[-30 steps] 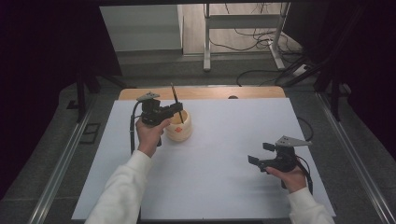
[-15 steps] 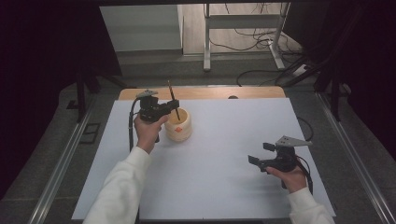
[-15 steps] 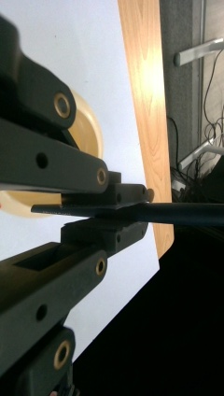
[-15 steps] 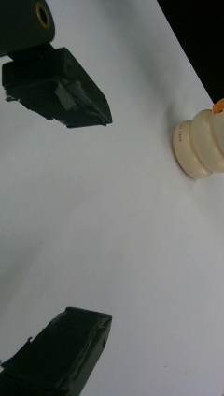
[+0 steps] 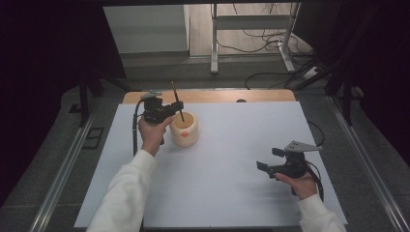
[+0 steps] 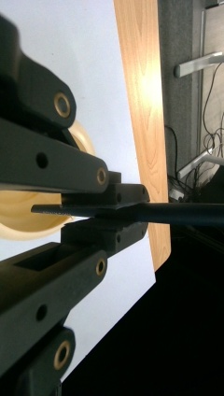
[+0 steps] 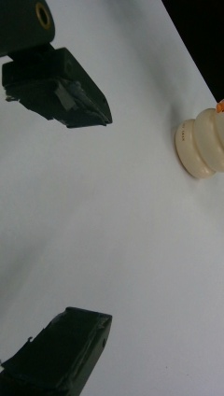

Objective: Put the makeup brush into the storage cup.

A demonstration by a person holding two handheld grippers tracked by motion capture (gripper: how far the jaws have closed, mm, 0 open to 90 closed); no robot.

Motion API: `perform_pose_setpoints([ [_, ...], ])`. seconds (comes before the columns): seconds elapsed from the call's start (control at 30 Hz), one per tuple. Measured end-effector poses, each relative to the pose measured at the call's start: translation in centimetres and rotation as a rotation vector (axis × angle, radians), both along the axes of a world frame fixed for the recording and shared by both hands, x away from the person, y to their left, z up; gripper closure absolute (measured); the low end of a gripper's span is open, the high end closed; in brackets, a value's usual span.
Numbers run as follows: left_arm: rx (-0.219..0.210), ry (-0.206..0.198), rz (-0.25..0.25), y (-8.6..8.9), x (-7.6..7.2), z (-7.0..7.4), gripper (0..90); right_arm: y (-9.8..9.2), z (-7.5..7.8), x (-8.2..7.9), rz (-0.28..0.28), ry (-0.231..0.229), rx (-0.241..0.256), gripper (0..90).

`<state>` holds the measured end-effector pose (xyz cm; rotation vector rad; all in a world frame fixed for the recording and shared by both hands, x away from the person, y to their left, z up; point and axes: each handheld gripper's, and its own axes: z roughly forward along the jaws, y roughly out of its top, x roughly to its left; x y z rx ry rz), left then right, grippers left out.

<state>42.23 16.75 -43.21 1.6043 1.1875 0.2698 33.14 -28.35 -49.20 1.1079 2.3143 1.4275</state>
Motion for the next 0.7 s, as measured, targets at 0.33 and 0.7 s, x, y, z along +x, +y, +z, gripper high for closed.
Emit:
perform_pose_setpoints([
  [0.33, 0.021, 0.017, -0.003, -0.4, 0.6, -0.9, 83.0, 0.1, -0.1, 0.0, 0.005, 0.005, -0.006, 5.7],
  [0.7, 0.037, 0.036, -0.002, -0.6, 0.9, -2.3, 82.9, 0.2, -0.2, 0.0, 0.011, 0.003, -0.016, 5.9],
])
